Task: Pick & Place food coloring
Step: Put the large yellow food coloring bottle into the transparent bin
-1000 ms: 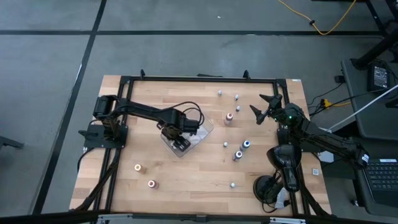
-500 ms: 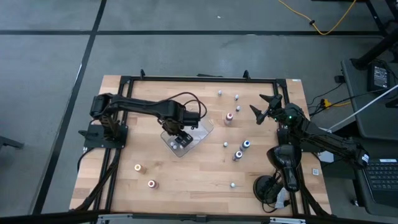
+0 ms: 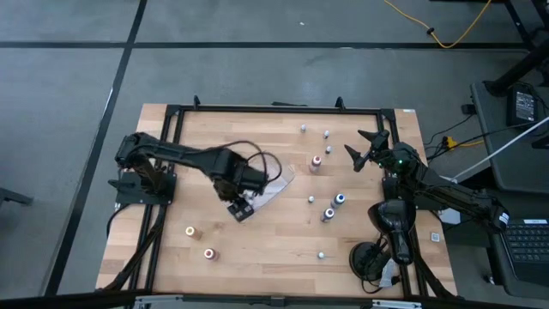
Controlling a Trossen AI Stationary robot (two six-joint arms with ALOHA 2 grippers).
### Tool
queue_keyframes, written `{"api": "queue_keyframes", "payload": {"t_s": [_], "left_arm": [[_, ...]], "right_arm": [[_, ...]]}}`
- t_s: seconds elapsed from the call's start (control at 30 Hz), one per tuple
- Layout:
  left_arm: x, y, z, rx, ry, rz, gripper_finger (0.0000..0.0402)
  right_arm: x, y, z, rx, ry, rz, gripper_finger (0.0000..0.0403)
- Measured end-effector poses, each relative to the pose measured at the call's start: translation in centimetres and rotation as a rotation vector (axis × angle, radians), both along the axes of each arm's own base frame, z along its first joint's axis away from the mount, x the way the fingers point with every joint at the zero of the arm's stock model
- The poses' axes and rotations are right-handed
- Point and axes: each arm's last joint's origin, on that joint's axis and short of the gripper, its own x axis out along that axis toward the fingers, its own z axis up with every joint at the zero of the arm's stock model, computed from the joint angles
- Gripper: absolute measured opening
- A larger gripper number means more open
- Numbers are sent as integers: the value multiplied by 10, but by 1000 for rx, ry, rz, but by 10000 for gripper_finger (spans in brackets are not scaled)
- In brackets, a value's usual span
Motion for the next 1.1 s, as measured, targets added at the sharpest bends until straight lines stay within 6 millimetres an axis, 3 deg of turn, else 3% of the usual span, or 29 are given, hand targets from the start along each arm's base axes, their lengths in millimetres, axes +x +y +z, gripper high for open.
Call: {"api": "queue_keyframes", "payload": {"t_s": [0.6, 1.1], "left_arm": [[-80, -52, -15, 16, 17, -18, 223], [-114, -69, -51, 61, 28, 8, 223]], "right_arm": [[0, 0, 0, 1, -1, 0, 394], [0, 0, 0, 1, -1, 0, 394]]}}
